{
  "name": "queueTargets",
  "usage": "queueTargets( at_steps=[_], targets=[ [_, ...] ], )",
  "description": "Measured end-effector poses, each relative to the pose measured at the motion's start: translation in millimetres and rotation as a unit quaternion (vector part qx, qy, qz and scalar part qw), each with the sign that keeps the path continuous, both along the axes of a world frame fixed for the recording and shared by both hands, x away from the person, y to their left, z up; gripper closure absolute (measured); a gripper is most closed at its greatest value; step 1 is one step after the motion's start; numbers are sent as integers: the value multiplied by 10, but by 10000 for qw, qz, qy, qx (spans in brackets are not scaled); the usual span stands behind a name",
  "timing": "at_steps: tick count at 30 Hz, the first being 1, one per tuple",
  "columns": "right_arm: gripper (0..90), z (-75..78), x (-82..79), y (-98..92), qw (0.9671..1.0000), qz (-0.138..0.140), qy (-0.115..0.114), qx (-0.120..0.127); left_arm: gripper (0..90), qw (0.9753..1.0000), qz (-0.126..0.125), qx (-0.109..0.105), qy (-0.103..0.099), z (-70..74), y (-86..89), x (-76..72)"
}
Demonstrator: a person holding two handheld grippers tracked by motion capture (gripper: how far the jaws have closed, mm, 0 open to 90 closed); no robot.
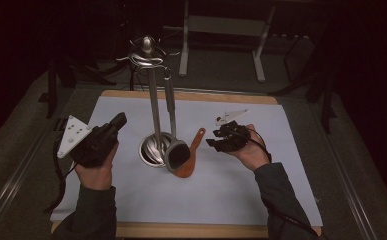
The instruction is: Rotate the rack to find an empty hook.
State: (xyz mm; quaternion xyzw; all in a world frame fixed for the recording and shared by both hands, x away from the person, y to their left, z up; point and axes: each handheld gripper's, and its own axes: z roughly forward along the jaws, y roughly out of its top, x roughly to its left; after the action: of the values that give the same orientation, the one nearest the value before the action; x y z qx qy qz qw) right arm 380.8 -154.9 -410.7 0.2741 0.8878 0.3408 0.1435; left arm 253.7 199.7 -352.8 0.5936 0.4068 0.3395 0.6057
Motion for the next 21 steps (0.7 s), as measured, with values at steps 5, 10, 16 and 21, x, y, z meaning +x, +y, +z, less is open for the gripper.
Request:
queueTargets(
  at_steps=[5, 10, 16, 21],
  targets=[
    [558, -47, -1, -27, 10000, -37, 50, 6, 898, 9992, -80, -31, -395, 182, -86, 43],
    [558, -74, -4, -48, 10000, -44, 65, 21, 899, 9974, -130, -55, -708, 353, -188, 74],
    [558, -103, -17, -73, 9999, -58, 103, 49, 899, 9950, -261, -108, -953, 513, -283, 129],
    [558, -130, -12, -98, 9998, -105, 127, 65, 899, 9932, -342, -51, -1114, 671, -390, 144]
  ],
)
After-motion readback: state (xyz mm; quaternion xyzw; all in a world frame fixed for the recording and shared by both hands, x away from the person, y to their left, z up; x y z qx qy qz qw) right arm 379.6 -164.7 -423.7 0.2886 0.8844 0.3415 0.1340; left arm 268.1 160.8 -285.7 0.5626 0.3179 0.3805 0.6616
